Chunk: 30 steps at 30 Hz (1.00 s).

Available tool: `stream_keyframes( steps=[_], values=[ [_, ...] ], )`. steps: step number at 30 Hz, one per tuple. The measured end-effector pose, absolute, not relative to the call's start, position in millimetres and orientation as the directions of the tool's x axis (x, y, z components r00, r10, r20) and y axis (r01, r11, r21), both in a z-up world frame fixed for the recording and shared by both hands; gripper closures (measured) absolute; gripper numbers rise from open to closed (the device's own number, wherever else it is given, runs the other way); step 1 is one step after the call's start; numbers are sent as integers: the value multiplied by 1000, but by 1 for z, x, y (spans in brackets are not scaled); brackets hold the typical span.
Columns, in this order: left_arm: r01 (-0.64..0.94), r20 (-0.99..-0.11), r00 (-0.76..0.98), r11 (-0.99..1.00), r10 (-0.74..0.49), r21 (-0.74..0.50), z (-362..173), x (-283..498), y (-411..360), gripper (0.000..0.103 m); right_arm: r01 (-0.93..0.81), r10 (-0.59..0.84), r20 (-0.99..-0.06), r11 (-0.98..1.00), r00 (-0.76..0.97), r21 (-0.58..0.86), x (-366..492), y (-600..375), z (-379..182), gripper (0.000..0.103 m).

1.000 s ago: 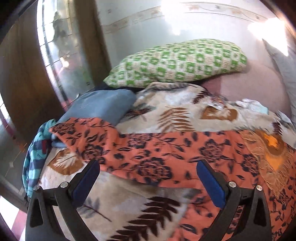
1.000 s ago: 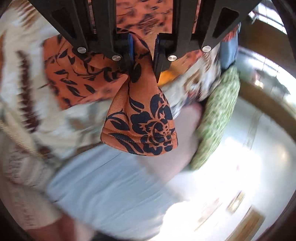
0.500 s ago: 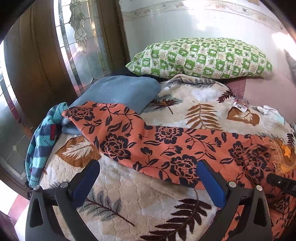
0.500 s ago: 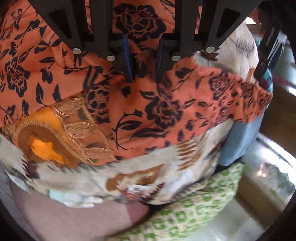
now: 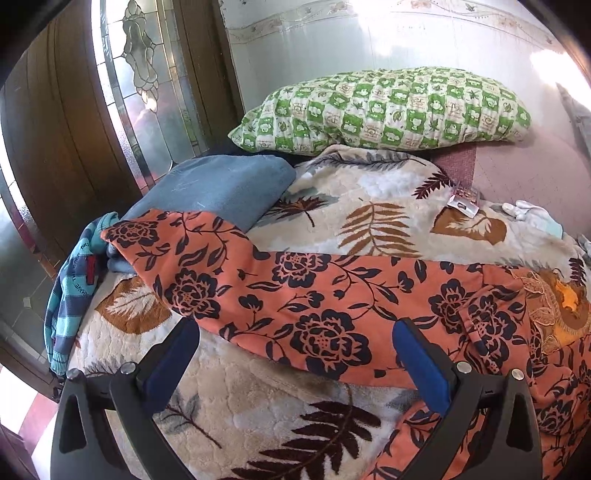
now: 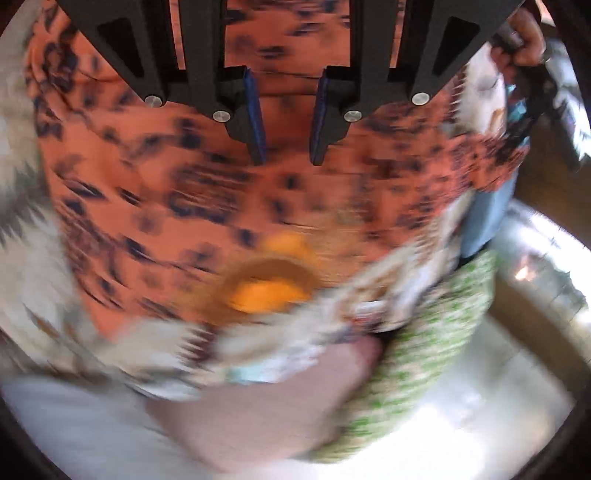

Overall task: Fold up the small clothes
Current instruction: 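Carry the sleeve across the shirt body toward the left tool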

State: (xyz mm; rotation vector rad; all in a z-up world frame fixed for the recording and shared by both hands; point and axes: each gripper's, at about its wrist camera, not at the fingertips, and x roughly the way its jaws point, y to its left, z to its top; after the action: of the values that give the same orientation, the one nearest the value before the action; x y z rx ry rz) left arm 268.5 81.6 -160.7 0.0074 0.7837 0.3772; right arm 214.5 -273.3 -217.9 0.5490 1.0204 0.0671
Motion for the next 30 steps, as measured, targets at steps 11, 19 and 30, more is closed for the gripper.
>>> stream_keyframes(
  steps=[11, 19, 30],
  values=[
    [-382, -652, 666, 916, 362, 118, -161, 286, 86, 0, 142, 247, -754, 901, 608, 410, 204, -290, -209, 76],
    [-200, -727, 685, 972, 47, -126, -170, 326, 95, 0, 144, 260, -772, 900, 580, 411, 209, -260, -218, 76],
    [-9, -736, 584, 904, -343, -428, -198, 368, 47, 6, 247, 291, -786, 841, 545, 482, 210, -292, -239, 76]
  ],
)
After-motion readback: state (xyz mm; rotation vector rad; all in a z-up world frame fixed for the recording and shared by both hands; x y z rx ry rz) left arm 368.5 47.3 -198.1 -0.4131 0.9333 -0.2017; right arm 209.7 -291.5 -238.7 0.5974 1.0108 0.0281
